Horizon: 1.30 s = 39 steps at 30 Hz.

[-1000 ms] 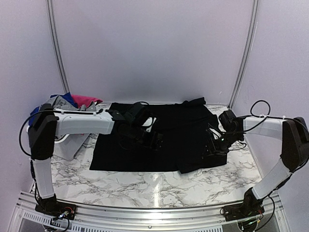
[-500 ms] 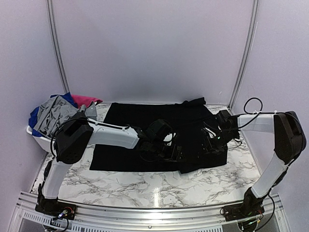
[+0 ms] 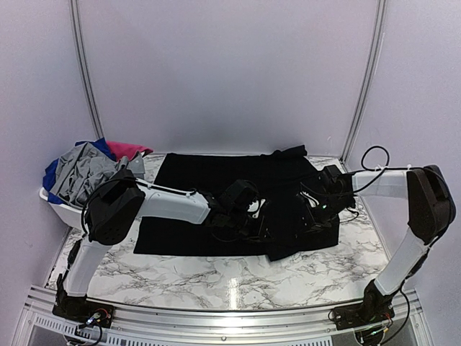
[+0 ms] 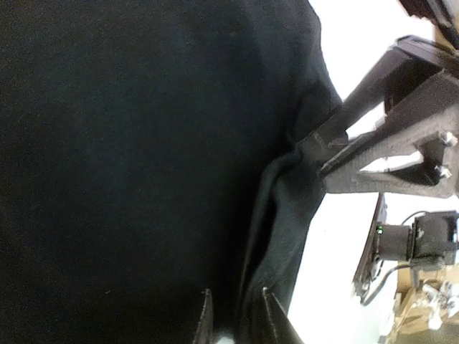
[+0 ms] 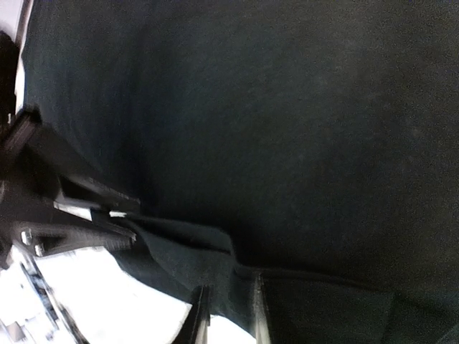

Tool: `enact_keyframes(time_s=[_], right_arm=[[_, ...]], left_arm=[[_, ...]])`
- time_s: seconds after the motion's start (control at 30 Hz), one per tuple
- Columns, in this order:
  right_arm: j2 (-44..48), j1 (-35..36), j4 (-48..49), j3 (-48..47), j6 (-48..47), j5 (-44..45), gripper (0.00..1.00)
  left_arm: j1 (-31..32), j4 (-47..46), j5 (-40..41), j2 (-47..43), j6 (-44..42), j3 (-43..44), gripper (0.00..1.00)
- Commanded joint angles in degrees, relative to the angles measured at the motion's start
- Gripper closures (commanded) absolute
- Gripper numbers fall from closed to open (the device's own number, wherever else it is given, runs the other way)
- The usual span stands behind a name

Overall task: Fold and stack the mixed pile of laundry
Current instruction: Smooth out the flattened T-shirt at the center of the board.

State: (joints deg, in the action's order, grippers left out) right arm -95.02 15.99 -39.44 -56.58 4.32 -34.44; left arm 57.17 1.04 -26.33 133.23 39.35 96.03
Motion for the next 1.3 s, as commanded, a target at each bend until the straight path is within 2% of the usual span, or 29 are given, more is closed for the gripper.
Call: enact_keyframes(time_s=[0.0, 0.17, 0.5, 0.57, 0.67, 0.7, 0.77, 0.8, 0.83, 0.93, 1.0, 1.1, 1.27], right_arm=[[2.6, 0.7, -1.5, -0.4, -0.1, -0.5, 0.99], [9.8, 0.7, -5.2, 0.8, 2.0, 1.0, 1.0], [28.8, 0.7, -12.1, 9.5, 10.7, 1.1, 1.0], [32.5, 0.7, -12.3, 9.7, 13.3, 2.2, 0.83], [35.8, 0.6, -12.3, 9.3, 16.6, 3.7, 0.72], [36.1, 0.6, -12.3, 9.4, 17.0, 3.8, 0.69], [36.1, 0.6, -12.4, 9.7, 17.4, 4.8, 0.65], [36.1, 0.6, -12.6, 9.9, 17.4, 5.4, 0.64], [36.1, 0.6, -13.0, 10.1, 17.5, 6.1, 0.64], [36.7, 0.6, -14.3, 10.8, 18.2, 8.7, 0.64], [37.6, 0.6, -15.6, 11.3, 19.4, 10.0, 0.63], [40.3, 0.6, -16.7, 13.4, 22.2, 9.8, 0.62], [45.1, 0.7, -17.6, 18.8, 25.2, 7.9, 0.69]], left_arm=[[0.8, -3.1, -1.8, -0.5, -2.4, 1.2, 0.85], [3.2, -2.5, -1.2, -2.9, -9.9, 0.1, 0.96], [12.4, 4.3, 9.0, -8.3, -33.5, -3.7, 0.92], [15.7, 5.6, 11.8, -9.1, -40.5, -4.7, 0.92], [19.0, 7.7, 15.4, -9.1, -47.1, -6.3, 0.91], [19.7, 7.9, 16.2, -9.2, -48.3, -7.0, 0.87], [20.6, 8.2, 18.7, -9.7, -49.2, -8.2, 0.57], [20.7, 8.2, 20.1, -10.3, -48.9, -8.8, 0.45], [20.8, 7.8, 21.2, -11.2, -48.5, -9.7, 0.39], [20.7, 4.3, 24.0, -15.0, -47.4, -13.0, 0.29], [20.5, 2.5, 24.7, -17.2, -46.5, -14.7, 0.26], [18.7, -0.1, 24.1, -20.6, -42.7, -16.9, 0.25], [13.3, -5.6, 22.0, -26.2, -33.3, -22.9, 0.24]])
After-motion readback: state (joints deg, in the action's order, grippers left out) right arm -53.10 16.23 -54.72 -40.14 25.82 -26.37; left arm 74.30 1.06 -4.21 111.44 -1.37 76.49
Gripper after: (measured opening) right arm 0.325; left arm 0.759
